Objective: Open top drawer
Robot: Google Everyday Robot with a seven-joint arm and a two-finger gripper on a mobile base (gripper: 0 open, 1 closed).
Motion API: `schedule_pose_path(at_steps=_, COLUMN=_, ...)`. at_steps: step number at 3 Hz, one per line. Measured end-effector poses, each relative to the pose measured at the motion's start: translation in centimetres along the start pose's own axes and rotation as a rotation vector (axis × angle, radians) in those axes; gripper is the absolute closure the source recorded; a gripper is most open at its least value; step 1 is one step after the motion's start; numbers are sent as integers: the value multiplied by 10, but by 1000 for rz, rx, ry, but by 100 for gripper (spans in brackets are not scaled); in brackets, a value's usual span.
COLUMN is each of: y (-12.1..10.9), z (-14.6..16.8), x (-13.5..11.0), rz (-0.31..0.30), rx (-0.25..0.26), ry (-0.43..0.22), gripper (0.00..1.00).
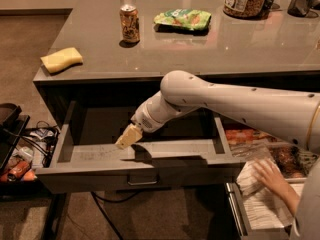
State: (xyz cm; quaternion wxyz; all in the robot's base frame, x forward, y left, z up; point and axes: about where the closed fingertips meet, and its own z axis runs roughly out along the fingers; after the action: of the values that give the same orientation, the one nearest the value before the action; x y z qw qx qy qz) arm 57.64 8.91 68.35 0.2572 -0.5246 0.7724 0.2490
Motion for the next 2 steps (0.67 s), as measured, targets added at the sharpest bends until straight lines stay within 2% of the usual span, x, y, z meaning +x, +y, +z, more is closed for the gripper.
schedule_pose_path(at_steps=1, y=0, z=0, x=0, rz=0, rx=0, ry=0, gripper=4)
schedule_pose_path(at_steps=2, y=0, z=0, x=0, rz=0, rx=0, ry=0, gripper=0)
